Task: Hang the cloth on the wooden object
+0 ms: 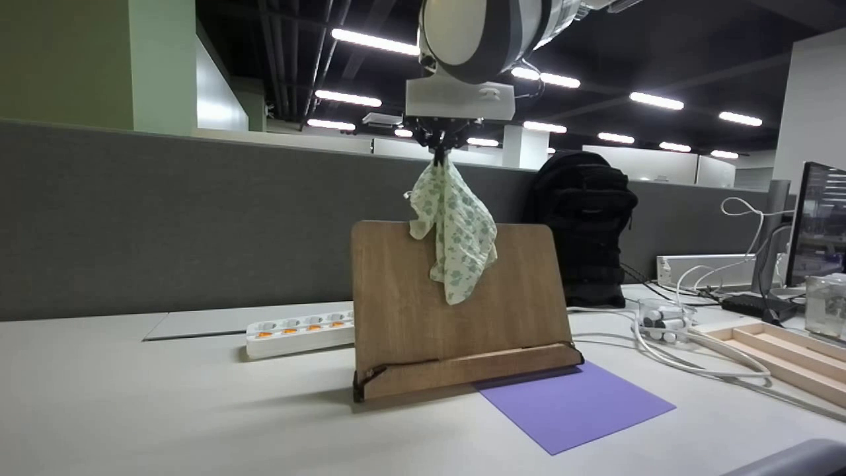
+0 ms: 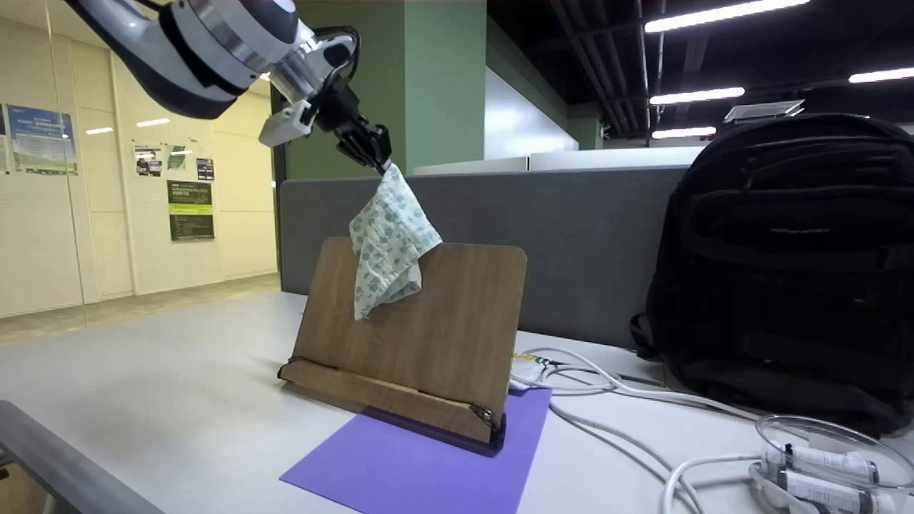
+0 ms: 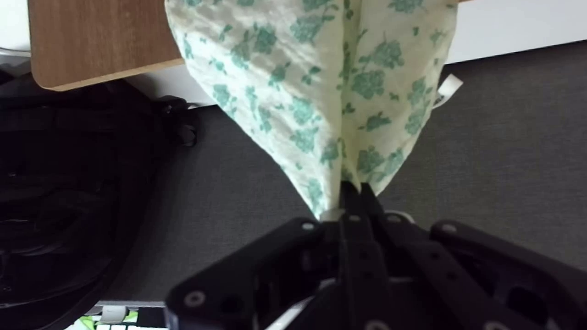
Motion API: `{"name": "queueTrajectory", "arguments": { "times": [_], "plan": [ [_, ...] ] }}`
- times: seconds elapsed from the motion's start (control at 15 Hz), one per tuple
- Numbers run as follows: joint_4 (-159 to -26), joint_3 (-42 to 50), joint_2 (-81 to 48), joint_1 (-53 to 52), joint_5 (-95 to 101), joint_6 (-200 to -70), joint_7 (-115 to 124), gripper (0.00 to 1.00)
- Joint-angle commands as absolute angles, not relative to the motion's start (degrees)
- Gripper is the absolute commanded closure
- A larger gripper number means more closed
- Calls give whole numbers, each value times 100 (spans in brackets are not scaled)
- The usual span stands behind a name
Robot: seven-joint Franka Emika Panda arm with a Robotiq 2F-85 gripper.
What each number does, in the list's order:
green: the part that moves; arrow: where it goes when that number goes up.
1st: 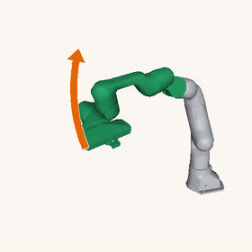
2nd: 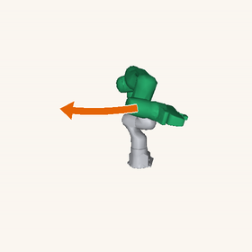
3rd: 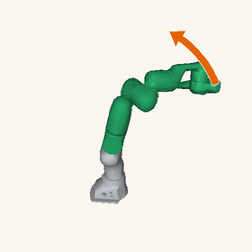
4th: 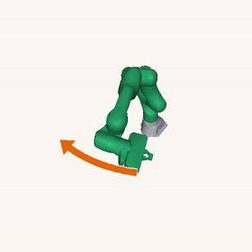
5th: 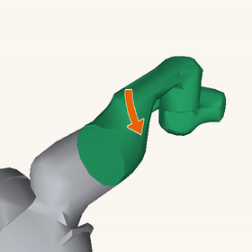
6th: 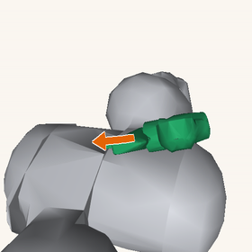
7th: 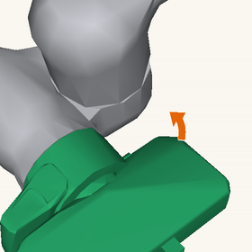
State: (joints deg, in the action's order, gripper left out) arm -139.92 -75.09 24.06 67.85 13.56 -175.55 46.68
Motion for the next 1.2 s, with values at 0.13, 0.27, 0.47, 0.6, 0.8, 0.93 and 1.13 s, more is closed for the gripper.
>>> {"name": "queueTrajectory", "arguments": {
  "times": [0.13, 0.27, 0.47, 0.6, 0.8, 0.93, 1.13],
  "plan": [
    [-13464, -8393, 2381, 7723, 1153, -17366, 4865, 100],
    [-13386, -8690, 2414, 7937, 493, -17239, 4374, 73],
    [-13271, -8972, 2472, 8163, -21, -17092, 4071, 54],
    [-13218, -9064, 2454, 8223, -251, -17079, 3867, 40],
    [-13231, -9065, 2426, 8181, -428, -17301, 3462, 19],
    [-13254, -9007, 2360, 8096, -476, -17488, 3139, 6],
    [-13287, -8885, 2233, 7962, -515, -17761, 2645, 0]
  ]
}}
